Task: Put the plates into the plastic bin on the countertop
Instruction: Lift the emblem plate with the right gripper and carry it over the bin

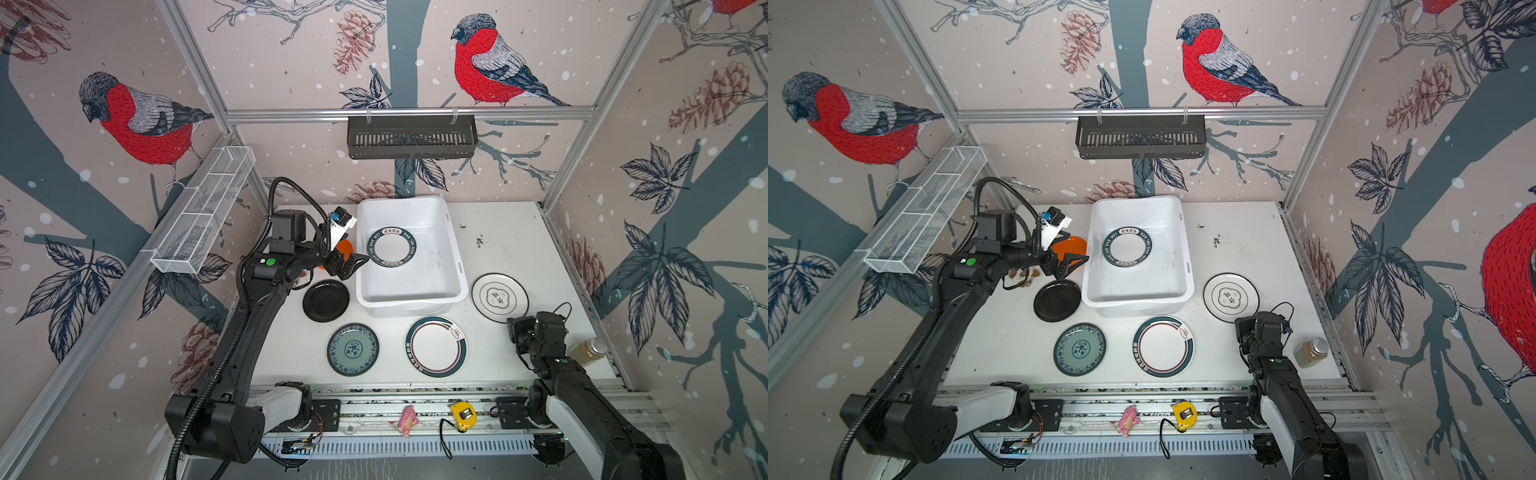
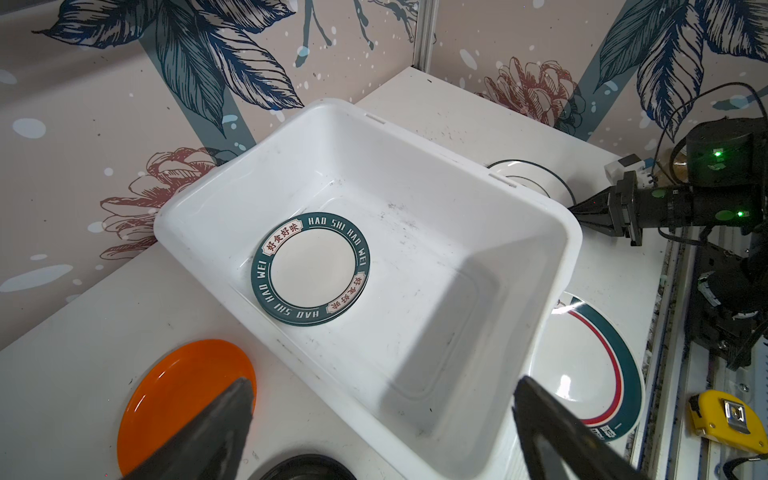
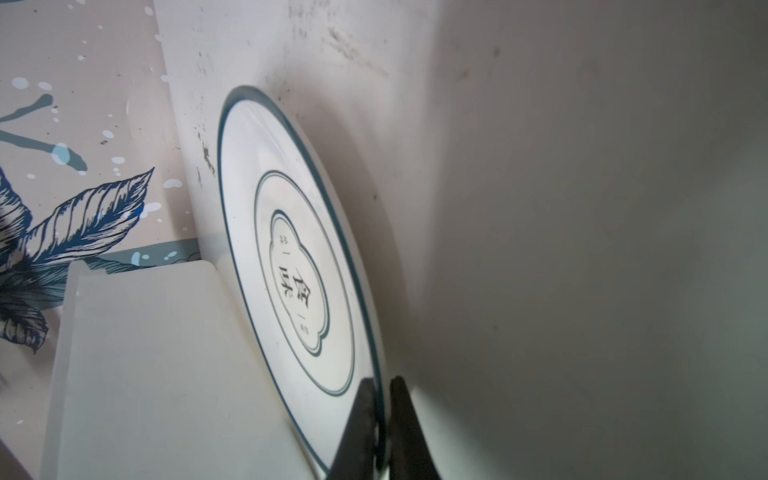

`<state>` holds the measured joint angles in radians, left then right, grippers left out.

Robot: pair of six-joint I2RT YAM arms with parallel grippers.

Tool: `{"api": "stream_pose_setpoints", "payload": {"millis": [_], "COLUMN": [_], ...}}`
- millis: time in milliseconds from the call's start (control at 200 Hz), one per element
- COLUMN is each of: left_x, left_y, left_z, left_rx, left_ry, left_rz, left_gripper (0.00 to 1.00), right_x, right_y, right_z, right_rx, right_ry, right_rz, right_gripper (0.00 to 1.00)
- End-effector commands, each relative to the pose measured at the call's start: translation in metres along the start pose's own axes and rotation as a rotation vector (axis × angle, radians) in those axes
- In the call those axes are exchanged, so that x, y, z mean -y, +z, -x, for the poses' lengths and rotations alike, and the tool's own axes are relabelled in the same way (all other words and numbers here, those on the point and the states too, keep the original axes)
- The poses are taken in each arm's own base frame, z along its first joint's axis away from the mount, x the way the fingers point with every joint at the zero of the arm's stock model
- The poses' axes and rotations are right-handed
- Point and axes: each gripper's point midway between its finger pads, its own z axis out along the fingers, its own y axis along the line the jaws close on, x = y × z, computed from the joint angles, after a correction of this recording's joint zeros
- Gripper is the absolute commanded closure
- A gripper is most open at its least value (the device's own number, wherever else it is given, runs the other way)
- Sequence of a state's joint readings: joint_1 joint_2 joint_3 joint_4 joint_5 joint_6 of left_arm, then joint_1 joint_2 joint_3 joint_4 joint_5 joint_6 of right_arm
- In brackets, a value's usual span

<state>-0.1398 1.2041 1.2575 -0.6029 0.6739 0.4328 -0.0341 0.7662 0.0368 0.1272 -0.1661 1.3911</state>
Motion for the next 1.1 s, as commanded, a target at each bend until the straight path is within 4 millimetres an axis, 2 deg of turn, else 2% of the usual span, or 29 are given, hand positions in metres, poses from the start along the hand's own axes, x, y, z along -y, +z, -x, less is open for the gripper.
{"api": "stream_pose_setpoints", "payload": {"millis": [0, 295, 785, 1095], "left_x": [-0.001, -0.002, -0.003, -0.004], "left_y": [-0.002, -0.005, -0.007, -0.010], "left_z": [0.010, 0.012, 0.017, 0.019], "left_rx": [0.031, 0.035, 0.039, 0.041], "left_ry": [0.031, 0.034, 0.027, 0.029], "left_rz": [0.011, 0.022, 0.033, 0.041], "left_gripper": [0.03, 0.03, 0.03, 0.03], "right_x": [0.018, -0.007, -0.067, -0.124], "right_y": [0.000, -0.004, -0.031, -0.054], "right_z": [-0.004, 0.003, 0.033, 0.050], "right_rx": [-0.018, 0.002, 0.080, 0.108], "right_ry": [0.008, 0.006, -0.026, -0.089], "right_rz": [-0.067, 0.008, 0.118, 0.192], "right_gripper": [0.94, 0.97, 0.97, 0.97]}}
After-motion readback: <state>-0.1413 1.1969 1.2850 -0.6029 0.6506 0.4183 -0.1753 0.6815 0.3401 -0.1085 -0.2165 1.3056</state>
